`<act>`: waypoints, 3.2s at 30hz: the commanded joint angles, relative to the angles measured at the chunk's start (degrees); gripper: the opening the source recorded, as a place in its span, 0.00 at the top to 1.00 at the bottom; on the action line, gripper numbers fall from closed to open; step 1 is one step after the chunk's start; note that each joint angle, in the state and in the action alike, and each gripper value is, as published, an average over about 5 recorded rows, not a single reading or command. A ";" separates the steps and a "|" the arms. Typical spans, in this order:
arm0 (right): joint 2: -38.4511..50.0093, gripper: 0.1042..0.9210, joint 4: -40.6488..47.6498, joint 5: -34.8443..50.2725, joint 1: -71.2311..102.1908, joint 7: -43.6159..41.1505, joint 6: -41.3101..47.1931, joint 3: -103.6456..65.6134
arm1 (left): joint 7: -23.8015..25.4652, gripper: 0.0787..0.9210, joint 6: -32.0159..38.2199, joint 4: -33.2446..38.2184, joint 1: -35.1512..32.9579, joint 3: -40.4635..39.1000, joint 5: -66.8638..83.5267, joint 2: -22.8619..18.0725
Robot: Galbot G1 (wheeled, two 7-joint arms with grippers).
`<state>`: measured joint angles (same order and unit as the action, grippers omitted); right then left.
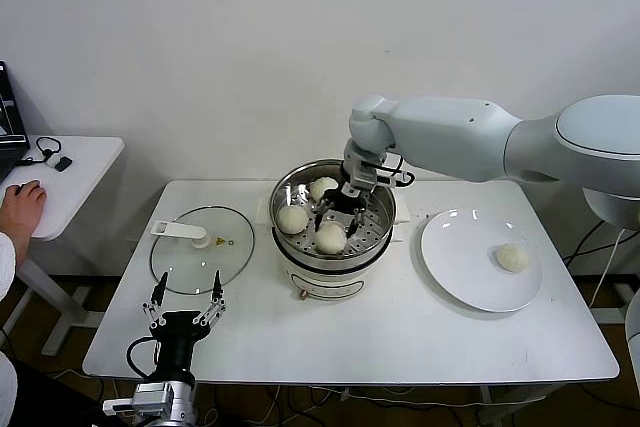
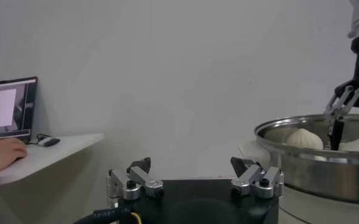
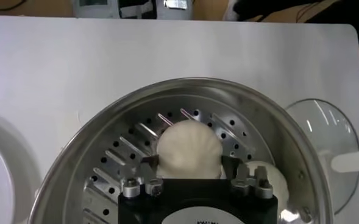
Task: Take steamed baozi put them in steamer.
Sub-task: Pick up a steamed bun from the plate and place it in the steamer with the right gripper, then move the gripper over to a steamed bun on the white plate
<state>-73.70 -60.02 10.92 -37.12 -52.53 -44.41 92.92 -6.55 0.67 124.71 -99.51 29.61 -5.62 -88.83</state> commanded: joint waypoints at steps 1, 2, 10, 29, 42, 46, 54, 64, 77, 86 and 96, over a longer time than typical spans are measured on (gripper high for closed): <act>-0.72 0.18 0.68 3.10 -0.74 -2.52 -1.37 1.30 | 0.07 0.12 -0.16 0.05 0.13 -0.05 0.03 0.04; -0.65 0.15 0.66 3.49 -0.99 -2.73 -1.53 1.39 | 0.07 0.12 -0.19 0.09 0.12 -0.08 0.02 0.05; 1.04 0.12 1.48 7.64 -6.78 -3.05 -0.46 4.61 | 0.17 0.12 -0.51 0.96 0.04 -0.14 0.13 -0.02; 16.21 0.12 -7.92 26.04 -19.96 -6.23 48.19 20.75 | 0.44 0.12 -0.77 0.62 1.00 -1.02 0.89 1.24; 24.89 0.12 6.01 13.98 -4.12 -12.08 42.13 9.97 | 0.43 0.12 -0.40 0.35 0.45 -0.52 0.91 1.17; 26.66 0.12 8.92 11.44 1.90 -12.44 40.33 5.06 | 0.33 0.12 -0.22 -0.05 0.26 -0.45 0.79 0.93; 29.21 0.12 13.11 5.78 10.07 -12.94 36.70 -2.99 | 0.13 0.12 0.03 -0.73 -0.02 -0.16 0.59 0.62; 28.50 0.12 24.41 -3.38 18.74 -13.28 32.26 -14.79 | -0.11 0.12 0.45 -1.99 -0.30 -0.05 0.34 0.67; 26.02 0.12 30.94 -8.23 26.42 -13.54 30.24 -24.70 | -0.10 0.12 0.32 -3.33 -0.22 0.05 -0.39 0.63; 24.49 0.12 32.54 -9.63 28.16 -13.47 29.98 -27.91 | -0.16 0.12 0.50 -3.73 -0.25 0.08 -0.44 0.92; 23.91 0.12 32.99 -10.66 28.07 -12.97 30.06 -28.47 | -0.29 0.12 0.65 -3.67 -0.27 0.16 -0.31 1.18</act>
<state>-49.43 -28.48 2.03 -10.65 -65.69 -14.01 66.91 -6.81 1.28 121.01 -99.75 29.82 -5.99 -87.67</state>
